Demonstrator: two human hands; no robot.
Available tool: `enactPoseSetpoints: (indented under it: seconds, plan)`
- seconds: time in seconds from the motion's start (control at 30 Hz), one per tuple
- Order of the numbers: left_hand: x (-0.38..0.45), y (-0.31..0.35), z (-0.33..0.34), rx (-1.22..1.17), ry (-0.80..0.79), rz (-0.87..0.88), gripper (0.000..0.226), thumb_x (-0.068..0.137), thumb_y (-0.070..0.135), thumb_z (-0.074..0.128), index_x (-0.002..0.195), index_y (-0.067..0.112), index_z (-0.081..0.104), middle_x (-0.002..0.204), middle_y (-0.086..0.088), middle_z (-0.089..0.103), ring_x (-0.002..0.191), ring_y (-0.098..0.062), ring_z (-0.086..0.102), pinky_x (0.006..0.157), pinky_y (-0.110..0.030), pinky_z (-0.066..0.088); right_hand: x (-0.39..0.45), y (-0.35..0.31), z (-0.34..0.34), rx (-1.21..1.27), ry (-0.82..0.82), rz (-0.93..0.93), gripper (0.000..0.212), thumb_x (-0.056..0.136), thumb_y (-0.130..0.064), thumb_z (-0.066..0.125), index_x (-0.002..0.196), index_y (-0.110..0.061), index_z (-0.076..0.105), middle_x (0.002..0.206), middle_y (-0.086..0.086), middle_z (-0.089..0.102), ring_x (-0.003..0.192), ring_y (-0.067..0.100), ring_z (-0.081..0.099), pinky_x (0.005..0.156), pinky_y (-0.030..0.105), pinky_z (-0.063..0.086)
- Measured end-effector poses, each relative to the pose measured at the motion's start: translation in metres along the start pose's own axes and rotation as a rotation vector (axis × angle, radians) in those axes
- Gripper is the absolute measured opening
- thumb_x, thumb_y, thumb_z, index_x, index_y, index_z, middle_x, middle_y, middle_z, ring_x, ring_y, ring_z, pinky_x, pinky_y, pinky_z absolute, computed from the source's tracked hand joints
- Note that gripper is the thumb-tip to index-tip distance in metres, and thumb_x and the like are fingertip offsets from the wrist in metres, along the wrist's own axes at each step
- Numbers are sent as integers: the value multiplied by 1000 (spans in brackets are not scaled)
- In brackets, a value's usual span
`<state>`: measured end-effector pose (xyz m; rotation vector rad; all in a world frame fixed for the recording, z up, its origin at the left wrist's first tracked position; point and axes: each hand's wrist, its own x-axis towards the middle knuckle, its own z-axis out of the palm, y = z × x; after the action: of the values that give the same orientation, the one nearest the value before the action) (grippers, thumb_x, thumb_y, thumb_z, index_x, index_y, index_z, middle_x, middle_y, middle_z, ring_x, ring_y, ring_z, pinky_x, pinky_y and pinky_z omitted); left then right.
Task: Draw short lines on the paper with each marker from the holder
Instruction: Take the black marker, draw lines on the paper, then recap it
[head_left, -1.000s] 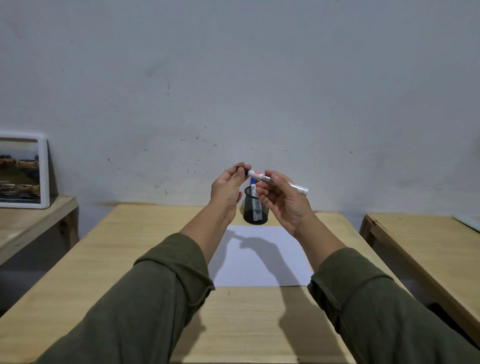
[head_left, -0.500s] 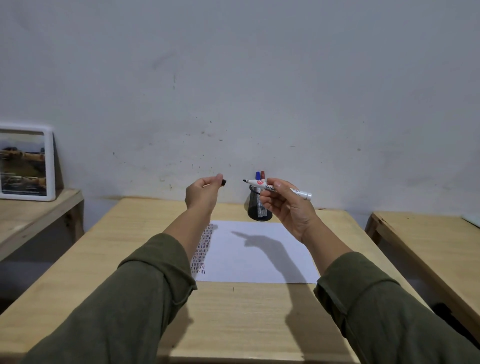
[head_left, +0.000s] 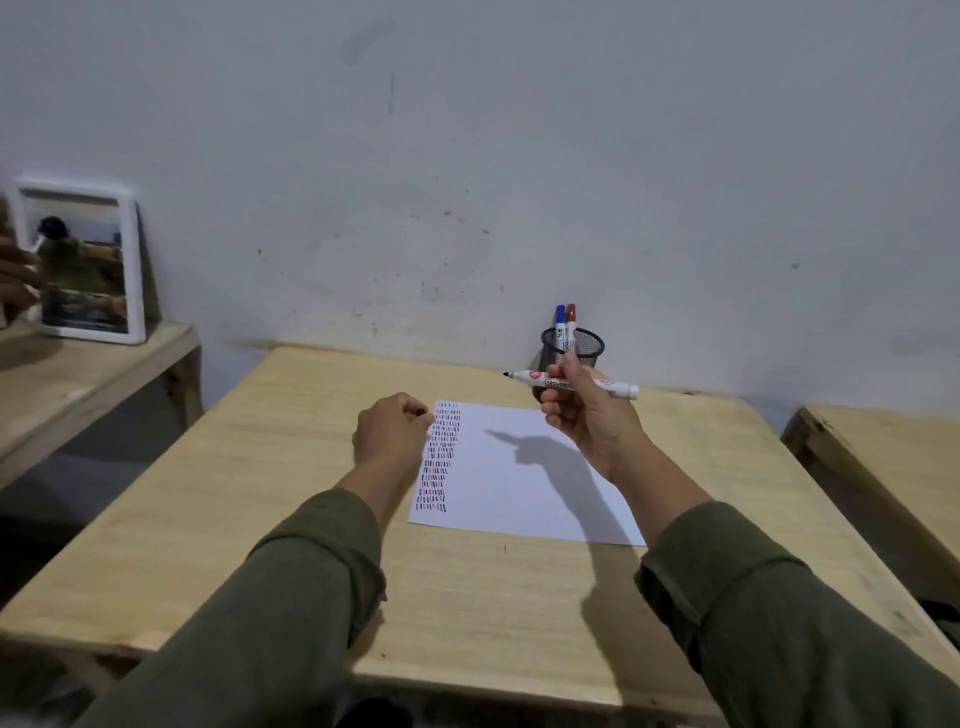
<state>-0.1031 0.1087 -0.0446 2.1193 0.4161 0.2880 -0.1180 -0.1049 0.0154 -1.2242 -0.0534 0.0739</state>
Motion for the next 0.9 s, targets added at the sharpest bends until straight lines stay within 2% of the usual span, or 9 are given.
enactPoseSetpoints:
  seconds: [0.13,0.23,0.37,0.47,0.57,0.7,0.8,0.9]
  plan:
    - [1,-12,5,79,-8,39,14,82,29,65,93,22,71,99,0,75,99,-19,66,88,-26,45,7,15,-1,-20,84,35,11,91,-20,58,83,-13,63,53,-1,62,46,9,55,48,17,46]
    - [3,-21,10,101,-25,65,14,81,31,66,92,24,70,98,2,75,101,-18,66,91,-28,44,13,25,-2,-30,131,51,4,88,-11,61,85,-13,63,52,-1,62,46,8,57,46,17,47]
    - [4,-28,13,103,-16,119,21,82,32,65,101,24,67,104,3,73,106,-19,63,98,-36,42,24,39,-3,-74,159,63,11,84,-3,62,86,-13,66,58,0,57,48,7,52,48,17,44]
    - [4,-32,14,165,-43,152,46,81,39,65,123,23,56,121,5,67,120,-19,54,104,-38,34,34,48,0,-84,173,79,15,84,-2,62,81,-16,66,60,1,52,43,5,44,46,16,38]
    - [5,-34,14,180,-52,171,61,77,44,68,131,22,49,126,6,63,124,-18,49,104,-38,31,45,57,7,-62,172,103,13,86,-5,61,83,-16,67,53,-3,50,37,5,41,41,14,35]
    - [6,-36,15,175,-48,170,69,74,45,71,134,23,45,127,6,62,126,-16,47,105,-38,29,58,69,14,-42,180,140,9,89,-11,59,93,-14,67,53,-1,54,37,5,44,38,14,35]
    - [7,-36,16,162,-47,172,71,73,45,71,135,23,44,128,6,61,126,-16,48,106,-38,28,64,71,19,8,216,176,6,87,-6,60,90,-7,64,47,1,56,34,6,44,35,14,37]
    - [8,-37,17,144,-46,167,73,72,46,72,135,24,44,129,6,61,126,-15,48,107,-37,27,68,71,21,-1,234,135,6,87,-1,58,92,-1,60,38,-4,53,30,4,41,32,13,33]
